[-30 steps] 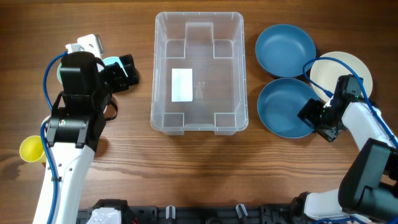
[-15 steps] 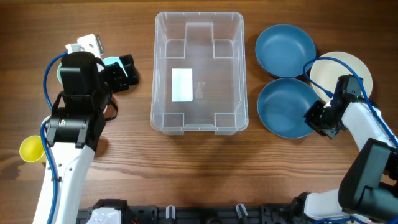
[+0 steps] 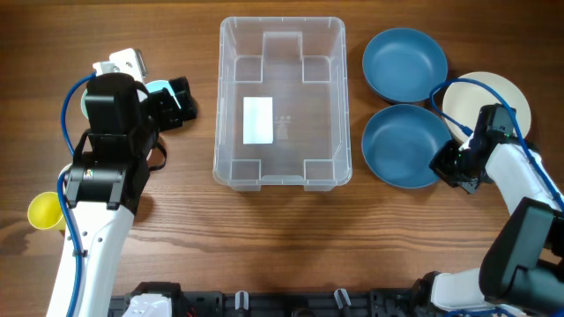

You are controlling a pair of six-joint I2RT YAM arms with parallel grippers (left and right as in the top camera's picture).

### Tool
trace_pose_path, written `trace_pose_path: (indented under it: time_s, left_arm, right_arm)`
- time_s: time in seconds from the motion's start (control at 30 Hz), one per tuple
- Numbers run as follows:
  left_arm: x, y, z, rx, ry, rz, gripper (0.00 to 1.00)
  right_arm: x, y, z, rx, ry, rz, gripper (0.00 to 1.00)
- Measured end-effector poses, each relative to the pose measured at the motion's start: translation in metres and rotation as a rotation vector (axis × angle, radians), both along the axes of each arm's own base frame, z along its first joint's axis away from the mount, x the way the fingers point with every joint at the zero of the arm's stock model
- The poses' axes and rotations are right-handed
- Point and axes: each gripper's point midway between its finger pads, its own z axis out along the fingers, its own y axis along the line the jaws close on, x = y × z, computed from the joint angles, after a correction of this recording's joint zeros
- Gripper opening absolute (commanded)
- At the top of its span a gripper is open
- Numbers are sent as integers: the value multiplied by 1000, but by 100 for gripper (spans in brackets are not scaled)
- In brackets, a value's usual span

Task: Pack container
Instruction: 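Lift the teal plate with right gripper and place it in the bin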

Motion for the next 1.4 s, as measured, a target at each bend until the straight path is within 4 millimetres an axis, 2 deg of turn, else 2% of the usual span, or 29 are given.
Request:
trace_pose_path:
  time_s: [0.1, 0.23, 0.37, 0.5, 0.57, 0.67, 0.7, 0.77, 0.8, 0.83, 0.9, 0.93, 1.03, 1.1, 1.13, 1.17, 1.23, 1.33, 1.4]
  left_arm:
    - [0, 0, 0, 0, 0, 0, 100]
    - [0, 0, 0, 0, 0, 0, 100]
    - [0, 0, 0, 0, 0, 0, 100]
    - [0, 0, 0, 0, 0, 0, 100]
    - [0, 0, 0, 0, -1, 0, 100]
    - [0, 1, 1, 4, -3, 6, 100]
    - [0, 2, 1, 7, -4, 11, 100]
    - [1, 4, 1, 12, -4, 19, 100]
    - [0, 4, 1, 13, -4, 20, 100]
    - [1, 5, 1, 13, -4, 23, 100]
    - [0, 10, 1, 12, -3, 35, 100]
    - [0, 12, 0, 10, -1, 44, 100]
    - [-2, 24, -2, -2, 10, 87, 100]
    - [-2, 26, -3, -4, 13, 97, 100]
    - [-2, 26, -3, -6, 14, 99, 100]
    - [-2, 26, -3, -7, 15, 99, 100]
    - [-3, 26, -3, -7, 17, 100, 100]
    - [-3, 26, -3, -7, 17, 100, 100]
    - [-3, 26, -3, -10, 16, 101, 100]
  right_arm:
    - [7, -2, 21, -11, -39, 1, 4]
    - [16, -5, 66, -45, -136, 1, 4]
    - [26, -8, 126, -92, -278, 2, 4]
    - [31, 1, 185, -103, -384, 50, 4]
    - [42, 18, 220, -111, -445, 130, 4]
    - [55, 57, 264, -122, -541, 271, 4]
    - [60, 76, 281, -119, -579, 332, 4]
    - [70, 109, 303, -110, -632, 431, 4]
    - [75, 124, 308, -107, -644, 473, 4]
    - [82, 141, 308, -100, -645, 518, 4]
    - [100, 170, 294, -84, -628, 589, 4]
    - [111, 184, 281, -81, -613, 619, 4]
    - [145, 225, 224, -74, -539, 699, 4]
    - [165, 244, 196, -94, -526, 723, 4]
    - [168, 243, 193, -108, -522, 721, 4]
    - [176, 258, 169, -110, -501, 744, 4]
    - [186, 267, 149, -126, -492, 741, 4]
    - [198, 272, 123, -133, -471, 705, 4]
    - [203, 271, 100, -137, -436, 676, 4]
